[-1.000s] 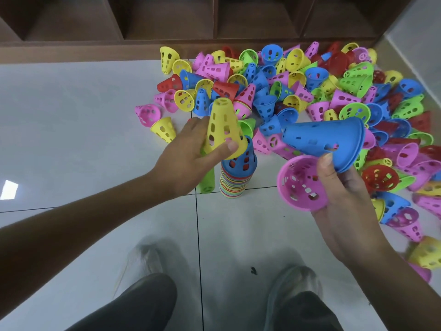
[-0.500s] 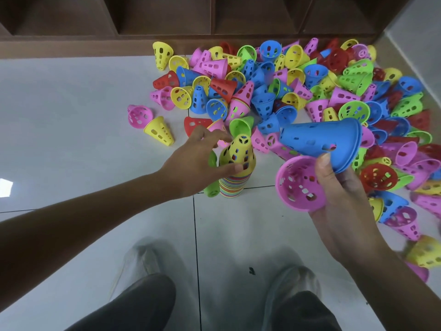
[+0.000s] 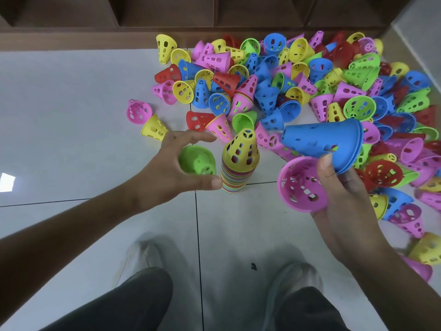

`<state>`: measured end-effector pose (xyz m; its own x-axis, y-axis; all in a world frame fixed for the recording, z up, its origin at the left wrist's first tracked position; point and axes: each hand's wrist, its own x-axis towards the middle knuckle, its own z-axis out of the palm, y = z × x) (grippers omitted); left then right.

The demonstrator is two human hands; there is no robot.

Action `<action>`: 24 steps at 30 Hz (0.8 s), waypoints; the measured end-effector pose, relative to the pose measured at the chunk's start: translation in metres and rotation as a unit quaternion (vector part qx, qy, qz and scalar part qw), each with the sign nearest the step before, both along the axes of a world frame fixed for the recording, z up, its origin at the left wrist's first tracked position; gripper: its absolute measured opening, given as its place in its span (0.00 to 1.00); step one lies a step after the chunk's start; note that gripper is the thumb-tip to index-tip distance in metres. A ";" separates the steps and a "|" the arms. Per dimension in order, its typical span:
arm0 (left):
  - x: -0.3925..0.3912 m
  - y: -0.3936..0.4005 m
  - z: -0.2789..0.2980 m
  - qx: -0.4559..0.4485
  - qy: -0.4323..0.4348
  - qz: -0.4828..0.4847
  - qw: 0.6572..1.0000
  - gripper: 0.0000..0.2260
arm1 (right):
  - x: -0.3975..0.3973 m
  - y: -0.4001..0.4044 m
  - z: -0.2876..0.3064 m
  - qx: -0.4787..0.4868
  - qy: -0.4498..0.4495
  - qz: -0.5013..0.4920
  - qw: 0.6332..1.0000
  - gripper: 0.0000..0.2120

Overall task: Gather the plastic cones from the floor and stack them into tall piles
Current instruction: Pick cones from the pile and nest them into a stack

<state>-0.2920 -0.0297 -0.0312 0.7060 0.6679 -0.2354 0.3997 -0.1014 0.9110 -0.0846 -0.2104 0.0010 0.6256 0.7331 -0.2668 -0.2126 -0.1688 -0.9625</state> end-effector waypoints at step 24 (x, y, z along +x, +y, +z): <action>0.074 -0.014 0.023 -0.089 -0.165 0.061 0.980 0.18 | -0.011 0.002 0.005 -0.022 -0.007 -0.105 0.994 0.26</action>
<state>-0.2182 -0.0441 -0.0083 0.6805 0.7214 -0.1283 0.0804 0.1006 0.9917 -0.0960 -0.2087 0.0064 0.7674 0.5742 -0.2853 -0.2339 -0.1636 -0.9584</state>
